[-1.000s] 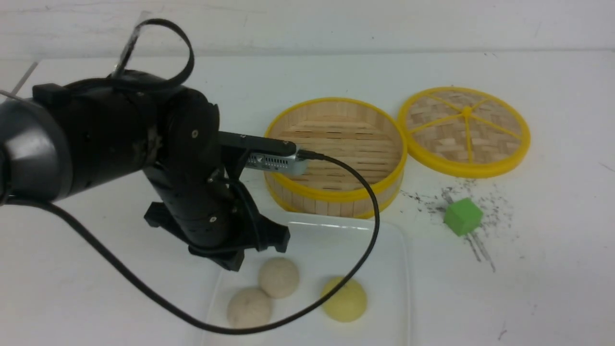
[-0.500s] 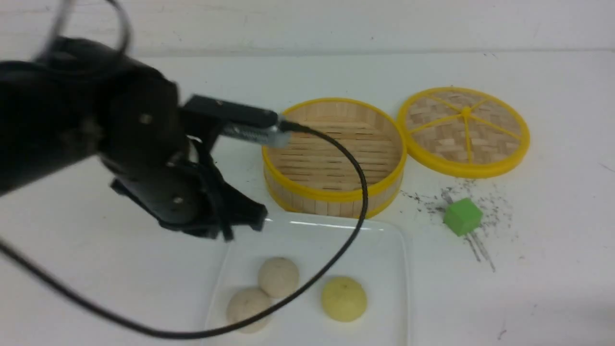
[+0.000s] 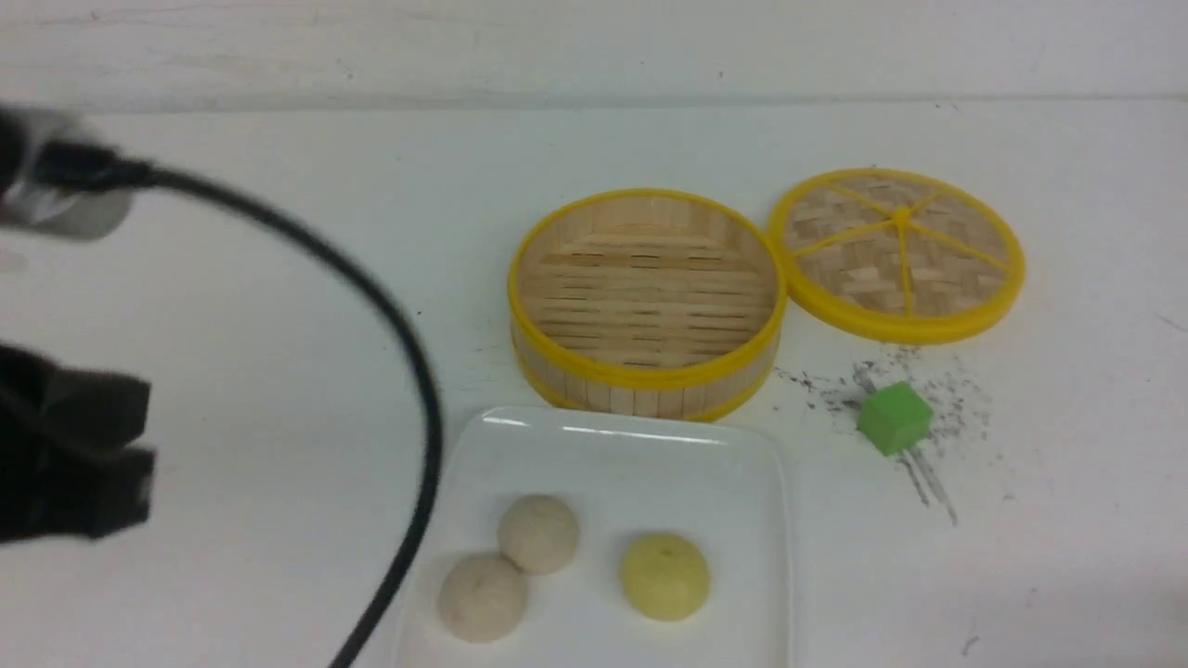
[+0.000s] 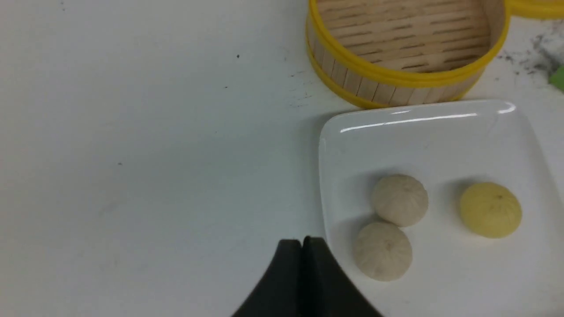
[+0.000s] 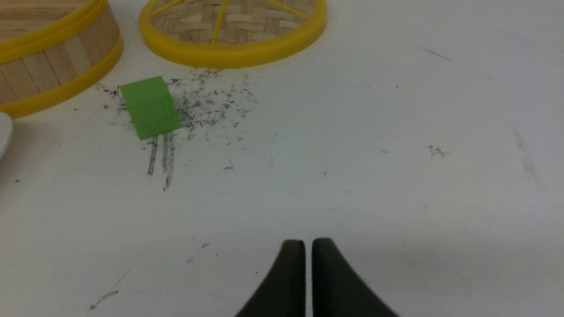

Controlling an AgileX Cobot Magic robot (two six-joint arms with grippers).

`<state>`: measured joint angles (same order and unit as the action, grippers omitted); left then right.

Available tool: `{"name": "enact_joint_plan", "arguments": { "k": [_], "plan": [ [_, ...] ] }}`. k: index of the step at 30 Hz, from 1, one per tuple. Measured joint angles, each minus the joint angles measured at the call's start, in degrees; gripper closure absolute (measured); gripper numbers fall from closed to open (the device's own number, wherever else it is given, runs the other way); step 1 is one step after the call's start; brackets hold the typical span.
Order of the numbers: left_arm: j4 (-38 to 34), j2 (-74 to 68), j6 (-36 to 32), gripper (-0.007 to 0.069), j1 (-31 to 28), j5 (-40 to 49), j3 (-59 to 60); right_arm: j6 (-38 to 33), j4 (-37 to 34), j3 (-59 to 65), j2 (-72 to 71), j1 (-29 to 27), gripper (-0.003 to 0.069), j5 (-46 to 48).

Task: Put the steamed buns into the plate on the white tablecloth.

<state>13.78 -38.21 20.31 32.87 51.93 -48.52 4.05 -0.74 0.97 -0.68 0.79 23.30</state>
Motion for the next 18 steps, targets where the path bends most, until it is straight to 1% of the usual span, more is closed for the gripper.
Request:
{"name": "enact_joint_plan", "arguments": {
  "k": [1, 2, 3, 5, 7, 11, 14, 18],
  "plan": [
    [-0.2, 5.4, 2.3, 0.0619, 0.0, -2.7, 4.9, 0.0, 0.0, 0.0, 0.0, 0.0, 0.061, 0.0],
    [-0.3, 6.9, 2.7, 0.0619, 0.0, -3.7, 5.6, 0.0, 0.0, 0.0, 0.0, 0.0, 0.061, 0.0],
    [-0.4, 12.3, 4.8, 0.0619, 0.0, -7.8, 11.4, 0.0, 0.0, 0.0, 0.0, 0.0, 0.0606, 0.0],
    [-0.4, 17.4, 6.3, 0.0619, 0.0, -12.3, 17.0, 0.0, 0.0, 0.0, 0.0, 0.0, 0.0602, 0.0],
    [-0.4, 20.7, 7.2, 0.0619, 0.0, -17.9, 21.4, 0.0, 0.0, 0.0, 0.0, 0.0, 0.06, 0.0],
    [-0.4, 24.6, 7.7, 0.0615, 0.0, -25.7, 26.3, 0.0, 0.0, 0.0, 0.0, 0.0, 0.0594, 0.0],
    [-0.2, 25.0, 7.7, 0.0612, 0.0, -28.5, 27.8, 0.0, 0.0, 0.0, 0.0, -0.1, 0.0589, 0.0],
    [1.0, 25.0, 7.7, 0.0608, 0.0, -27.1, 28.6, 0.4, 0.0, 0.0, 0.0, -0.3, 0.058, 0.0]
  ]
}}
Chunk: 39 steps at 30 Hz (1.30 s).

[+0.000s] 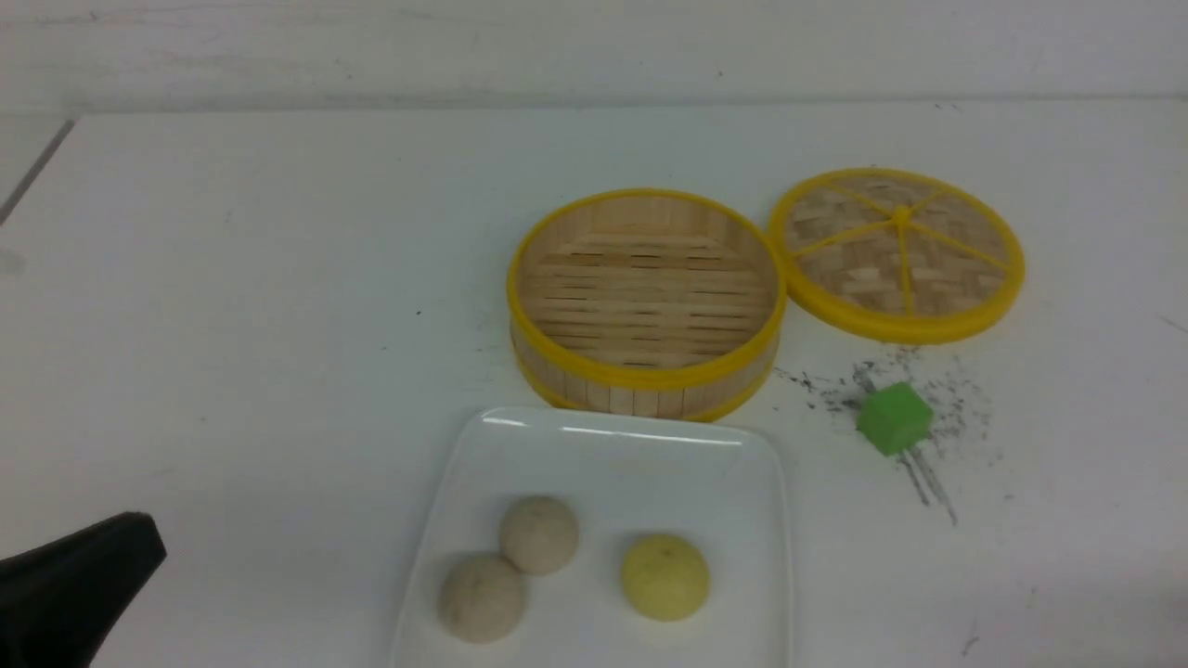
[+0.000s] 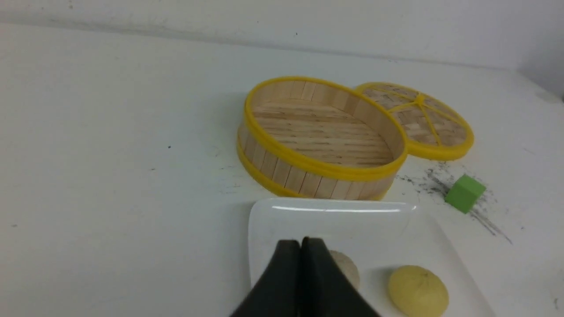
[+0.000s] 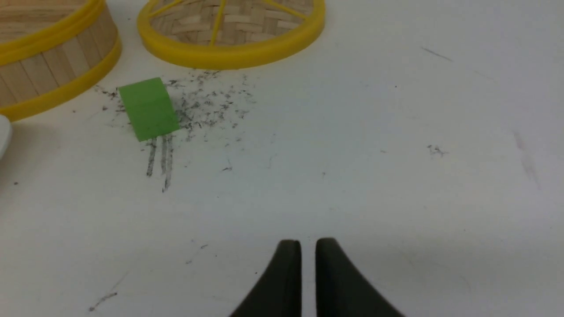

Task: Put the steamed buns into the plate on the white tablecloth.

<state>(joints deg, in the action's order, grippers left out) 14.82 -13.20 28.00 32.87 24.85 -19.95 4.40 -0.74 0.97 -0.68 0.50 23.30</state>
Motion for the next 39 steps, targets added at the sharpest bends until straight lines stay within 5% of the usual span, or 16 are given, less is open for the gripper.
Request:
{"name": "enact_joint_plan", "arguments": {
  "k": [11, 21, 29, 39],
  "plan": [
    [2.2, 0.0, 0.0, 0.0601, 0.0, 5.8, 0.3, 0.2, 0.0, 0.0, 0.0, 0.0, 0.0565, 0.0],
    [3.8, 0.2, -0.7, 0.059, -1.0, -2.5, 8.8, 0.2, 0.0, 0.0, 0.0, 0.0, 0.0554, 0.0],
    [-5.2, 6.5, -13.7, 0.0586, -20.0, -7.1, 16.5, 0.2, 0.0, 0.0, 0.0, 0.0, 0.0539, 0.0],
    [-6.7, 13.8, -17.3, 0.0575, -29.3, -3.9, 21.5, 0.2, 0.0, 0.0, 0.0, 0.0, 0.0529, 0.0]
  ]
}}
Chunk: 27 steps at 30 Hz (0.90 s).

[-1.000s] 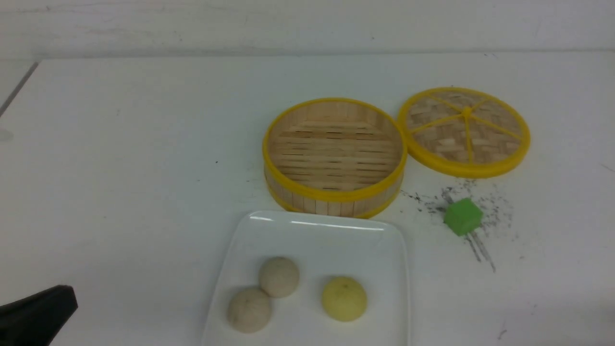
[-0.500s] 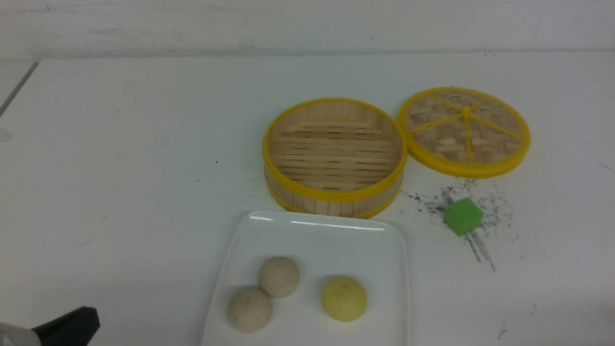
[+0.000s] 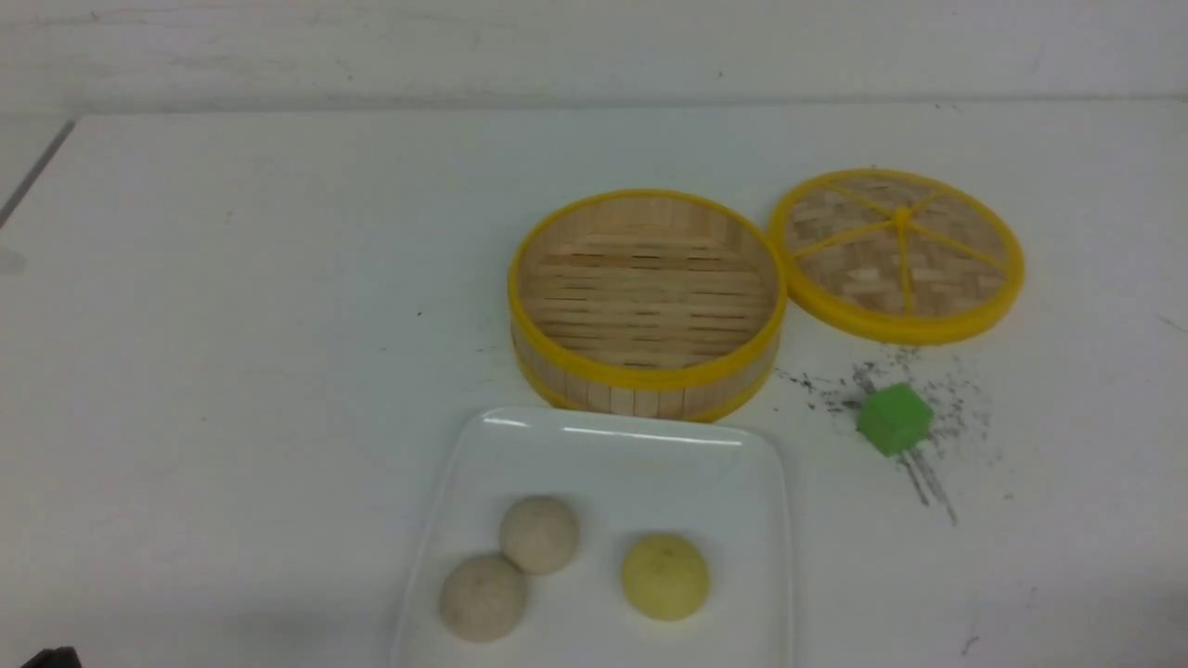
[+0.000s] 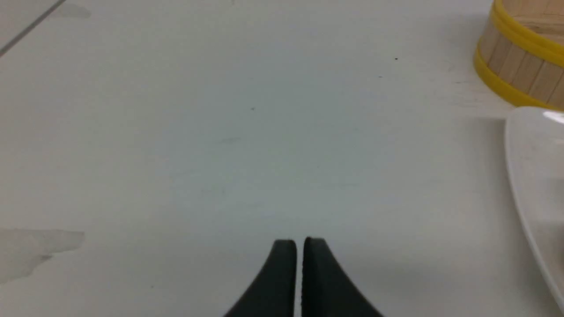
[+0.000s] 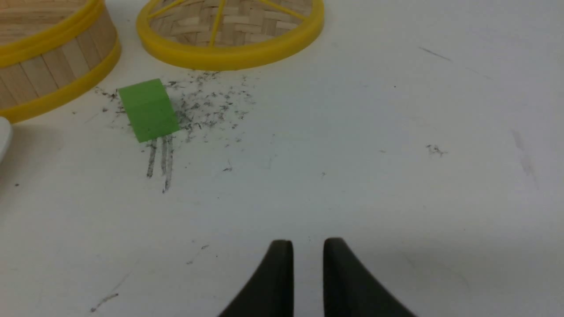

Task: Put the steamed buns into the plate on the white tablecloth.

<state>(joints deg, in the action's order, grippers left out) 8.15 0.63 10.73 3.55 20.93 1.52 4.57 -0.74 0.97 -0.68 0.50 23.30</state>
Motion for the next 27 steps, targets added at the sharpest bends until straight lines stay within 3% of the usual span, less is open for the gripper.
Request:
{"name": "enact_joint_plan", "arguments": {
  "k": [11, 19, 27],
  "plan": [
    [-0.2, 0.0, -0.2, 0.0571, -0.4, 0.2, 0.0, 0.0, 0.0, 0.0, 0.0, 0.0, 0.0512, 0.0],
    [-0.3, 0.0, -0.2, 0.0561, -5.3, 0.2, 0.0, 0.0, 0.0, 0.0, 0.0, 0.0, 0.0505, 0.0],
    [-0.3, 0.0, -0.2, 0.0552, -5.4, 0.2, 0.0, -0.1, 0.0, 0.0, 0.0, 0.0, 0.0502, 0.0]
  ]
}}
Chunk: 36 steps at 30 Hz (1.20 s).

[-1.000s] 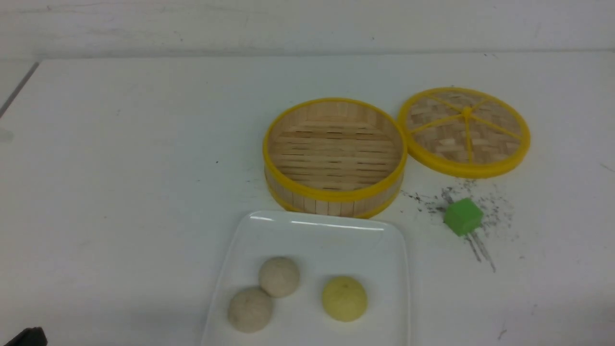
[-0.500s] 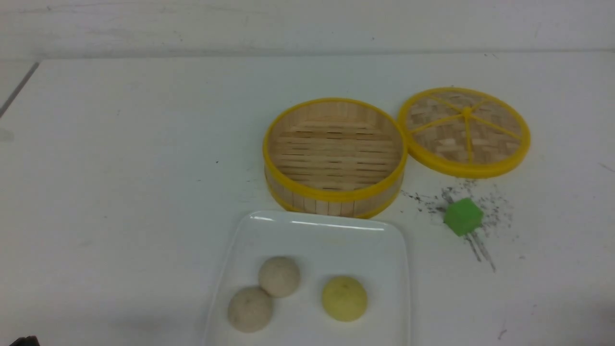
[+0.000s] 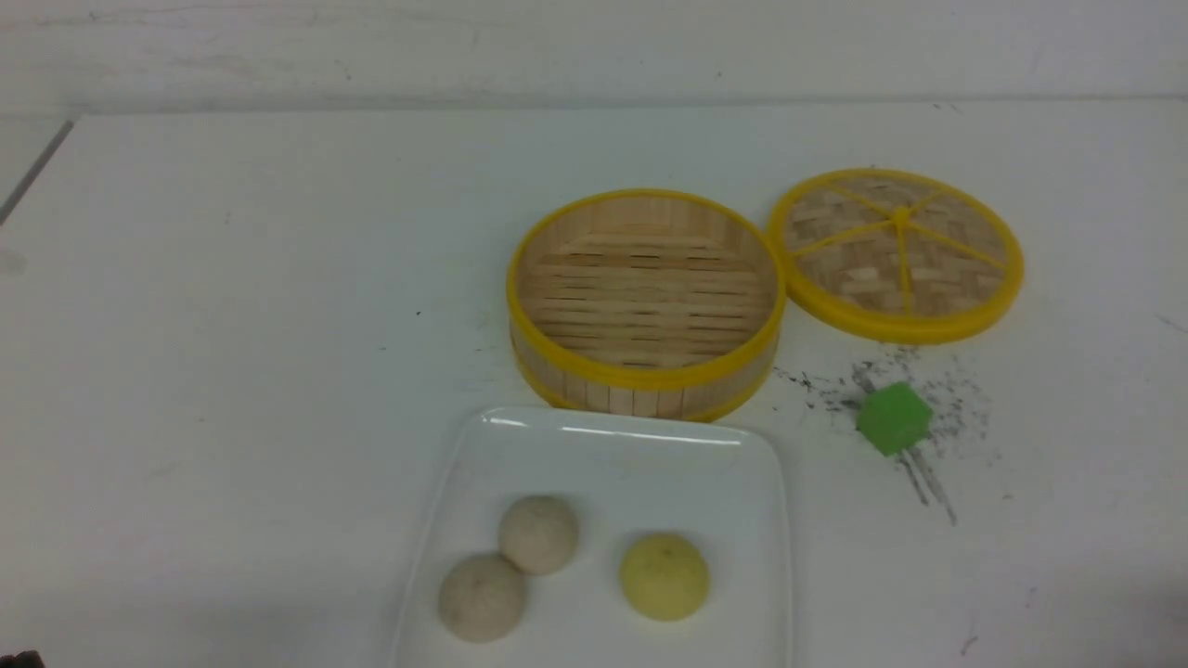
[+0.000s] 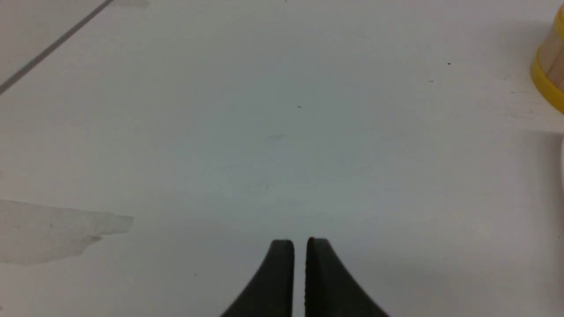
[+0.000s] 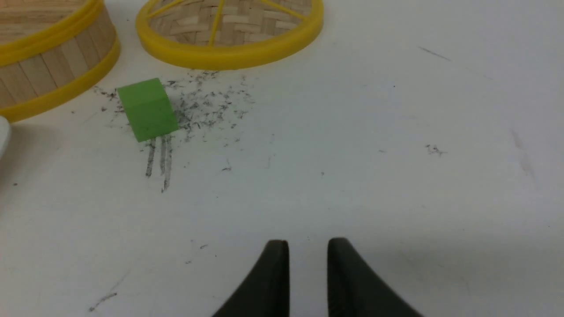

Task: Put the steamed buns into the plate on the white tablecloth.

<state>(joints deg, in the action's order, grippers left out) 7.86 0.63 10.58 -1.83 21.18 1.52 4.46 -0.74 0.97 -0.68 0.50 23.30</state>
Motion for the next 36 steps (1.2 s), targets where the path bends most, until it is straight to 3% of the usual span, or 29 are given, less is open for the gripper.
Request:
{"name": "enact_joint_plan", "arguments": {
  "k": [8, 36],
  "plan": [
    [-0.1, 0.0, 0.0, 0.0549, 2.5, 0.0, 0.0, 0.0, 0.0, 0.0, 0.0, 0.0, 0.0491, 0.0],
    [-0.1, 0.0, 0.0, 0.0533, 2.5, 0.0, 0.0, 0.1, 0.0, 0.0, 0.0, 0.0, 0.0454, 0.0]
  ]
}}
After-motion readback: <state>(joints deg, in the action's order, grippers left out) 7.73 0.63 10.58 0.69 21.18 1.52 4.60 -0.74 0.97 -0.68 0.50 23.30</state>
